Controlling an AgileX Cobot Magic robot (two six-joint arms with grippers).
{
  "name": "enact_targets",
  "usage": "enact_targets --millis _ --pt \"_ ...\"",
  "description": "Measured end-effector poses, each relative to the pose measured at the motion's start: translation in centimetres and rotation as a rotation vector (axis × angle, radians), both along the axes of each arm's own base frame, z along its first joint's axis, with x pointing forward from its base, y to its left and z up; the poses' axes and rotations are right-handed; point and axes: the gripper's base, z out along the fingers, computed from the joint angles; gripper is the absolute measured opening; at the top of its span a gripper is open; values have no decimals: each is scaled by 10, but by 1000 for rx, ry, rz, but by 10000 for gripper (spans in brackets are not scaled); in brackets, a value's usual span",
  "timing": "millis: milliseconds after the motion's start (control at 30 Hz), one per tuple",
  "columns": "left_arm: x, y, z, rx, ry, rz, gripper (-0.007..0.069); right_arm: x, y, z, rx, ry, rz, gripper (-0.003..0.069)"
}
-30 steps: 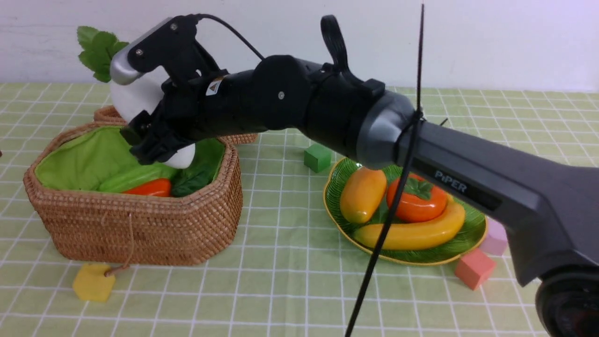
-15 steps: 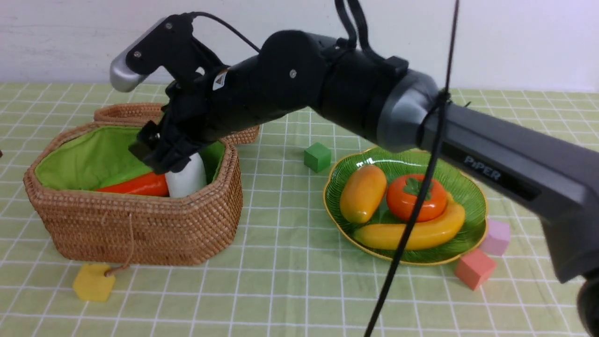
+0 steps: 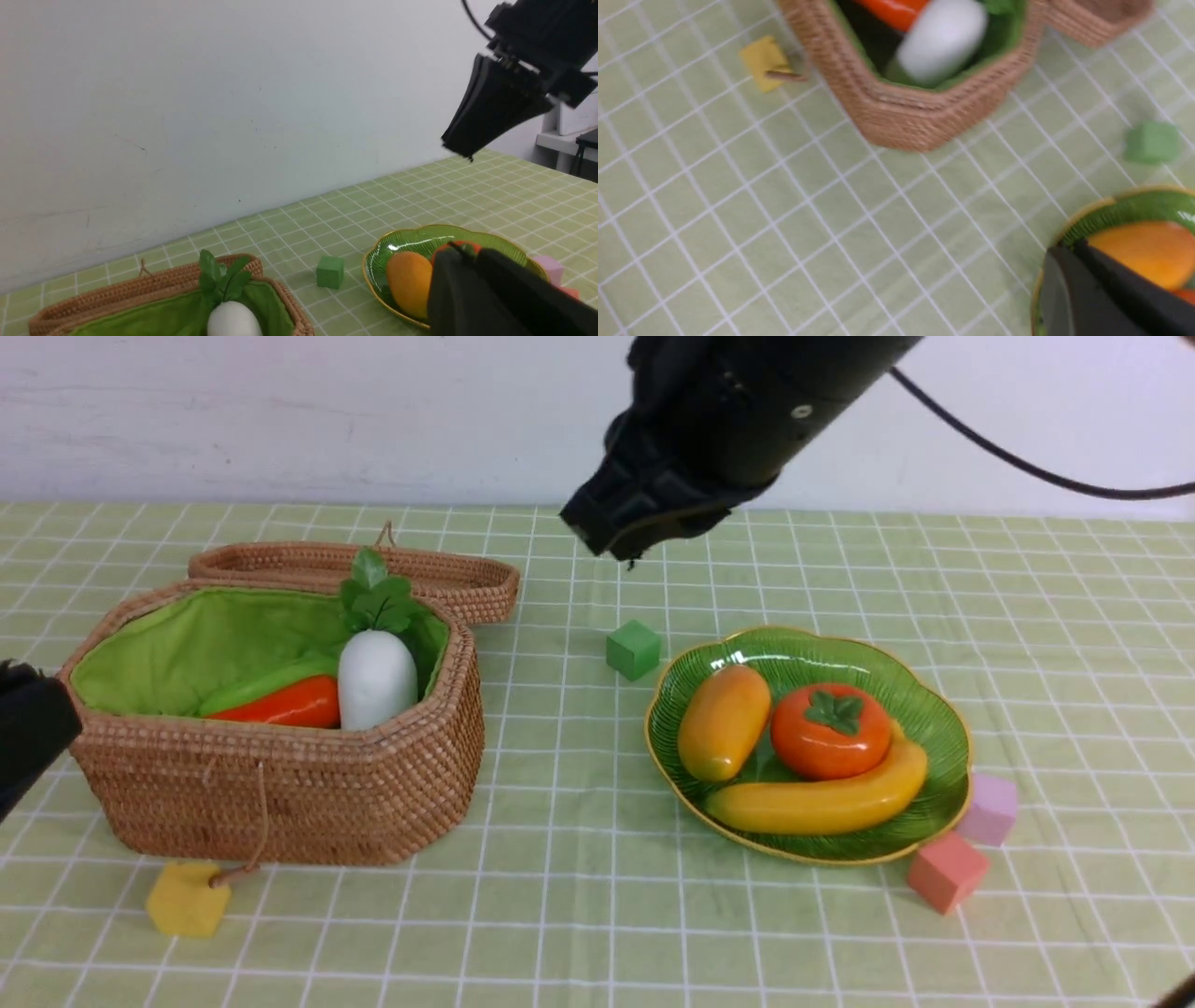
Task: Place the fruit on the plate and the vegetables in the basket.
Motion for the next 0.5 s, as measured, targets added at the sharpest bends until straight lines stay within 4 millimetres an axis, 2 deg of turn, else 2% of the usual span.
enact_targets --millis 33,200,233,333,367,400,433,467,500 --pt "0 0 0 0 3 -2 39 -2 -3 0 -2 4 -14 -17" --pt "-15 -4 -2 -23 20 -96 27 -48 -47 -16 -45 101 -122 -11" --pt "-17 -4 -2 -26 19 -101 25 -51 -49 -20 -54 114 -125 -10" --pt "-30 -3 -9 -29 11 -141 -13 -92 -83 -27 -38 149 -179 -9" --pt "-31 -3 -10 -32 13 -141 -13 -92 -83 -30 -45 159 -182 -9" --pt "-32 -2 -15 -42 25 -143 -13 -103 -93 -32 -38 164 -197 -8" --pt "-31 -2 -29 -70 67 -141 -13 -125 -112 -35 -14 162 -228 -8" --pt "-31 -2 -30 -71 71 -139 -13 -127 -113 -38 -17 170 -234 -8" --pt "-28 -2 -43 -87 109 -128 -13 -142 -126 -42 -1 171 -257 -7"
